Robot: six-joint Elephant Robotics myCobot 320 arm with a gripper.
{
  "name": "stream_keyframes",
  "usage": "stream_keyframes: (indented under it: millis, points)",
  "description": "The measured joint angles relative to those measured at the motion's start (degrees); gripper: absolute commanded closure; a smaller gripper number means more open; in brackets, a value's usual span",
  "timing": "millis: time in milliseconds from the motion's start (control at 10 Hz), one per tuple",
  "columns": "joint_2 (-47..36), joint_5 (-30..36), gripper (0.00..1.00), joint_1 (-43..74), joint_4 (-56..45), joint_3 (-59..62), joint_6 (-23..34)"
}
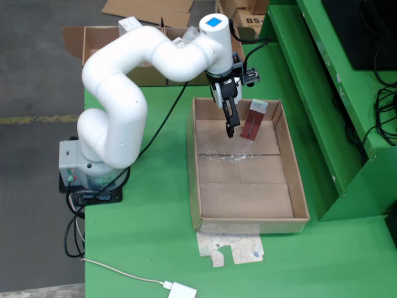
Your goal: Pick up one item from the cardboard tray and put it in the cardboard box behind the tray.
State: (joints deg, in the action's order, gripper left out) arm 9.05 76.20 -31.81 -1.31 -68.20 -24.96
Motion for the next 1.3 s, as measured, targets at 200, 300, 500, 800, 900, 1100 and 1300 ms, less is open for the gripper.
stream_keyframes:
  millis: [200,300,500,800,900,1100,1300]
  points:
    - [5.6,-3.2,0.00,-4.7,-5.5,5.5,-5.1]
    - [9.0,-6.1,0.00,-7.6,-8.6,8.6,-7.5]
    - [14.0,-7.9,0.00,-8.7,-6.9,13.4,-7.9]
    - [22.7,-9.8,0.00,-9.9,-1.7,22.2,-8.5]
    - [25.3,-9.8,0.00,-10.0,-1.6,24.3,-8.6]
    - [30.6,-10.6,0.00,-10.5,0.7,30.1,-9.0]
    - [35.6,-12.1,0.00,-10.5,2.5,34.5,-8.3]
